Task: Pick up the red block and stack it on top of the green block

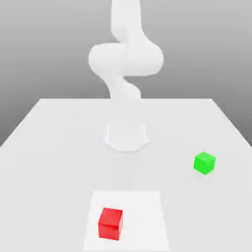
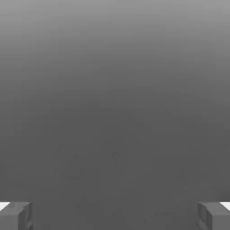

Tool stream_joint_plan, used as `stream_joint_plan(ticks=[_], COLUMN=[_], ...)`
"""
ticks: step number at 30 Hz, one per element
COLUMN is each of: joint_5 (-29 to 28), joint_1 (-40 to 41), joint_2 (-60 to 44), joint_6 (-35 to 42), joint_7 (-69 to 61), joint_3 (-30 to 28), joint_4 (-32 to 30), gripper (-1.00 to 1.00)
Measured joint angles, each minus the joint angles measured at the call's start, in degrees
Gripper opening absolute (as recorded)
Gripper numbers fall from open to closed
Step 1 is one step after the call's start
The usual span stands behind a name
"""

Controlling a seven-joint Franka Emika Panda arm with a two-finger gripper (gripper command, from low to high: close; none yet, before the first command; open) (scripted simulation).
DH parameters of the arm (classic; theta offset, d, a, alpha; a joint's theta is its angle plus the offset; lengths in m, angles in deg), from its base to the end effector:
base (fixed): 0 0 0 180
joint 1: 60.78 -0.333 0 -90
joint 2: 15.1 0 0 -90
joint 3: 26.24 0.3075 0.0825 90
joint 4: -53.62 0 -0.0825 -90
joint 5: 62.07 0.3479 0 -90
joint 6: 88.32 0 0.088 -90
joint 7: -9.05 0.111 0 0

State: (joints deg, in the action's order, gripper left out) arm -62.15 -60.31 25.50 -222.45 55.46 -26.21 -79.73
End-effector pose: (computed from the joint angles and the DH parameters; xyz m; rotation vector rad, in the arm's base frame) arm 0.3534 -0.0027 0.6608 -2.4843 1.0754 -0.9421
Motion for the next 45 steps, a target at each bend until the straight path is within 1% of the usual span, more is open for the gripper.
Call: stream_joint_plan(ticks=[14,22,28,29,36,41,43,45], joint_5=[-0.44,0.22,0.70,0.74,0.61,0.35,1.29,2.72], joint_1=[2.08,3.11,3.56,3.59,3.64,3.60,1.38,-3.23], joint_2=[-29.44,-46.05,-58.51,-59.71,-59.58,-50.52,-47.36,-44.59], joint_6=[-13.21,-20.64,-30.18,-31.20,-31.10,-23.41,-21.96,-21.33], joint_7=[3.22,4.39,4.30,4.27,4.39,4.59,6.74,9.76], joint_3=[-0.53,-0.98,-0.57,-0.54,-0.48,-0.56,1.49,4.56], joint_4=[-8.78,-13.73,-13.03,-12.86,-12.88,-14.27,-15.92,-18.00], gripper=[0.00,0.00,0.00,-1.00,-1.00,-1.00,-1.00,-1.00])
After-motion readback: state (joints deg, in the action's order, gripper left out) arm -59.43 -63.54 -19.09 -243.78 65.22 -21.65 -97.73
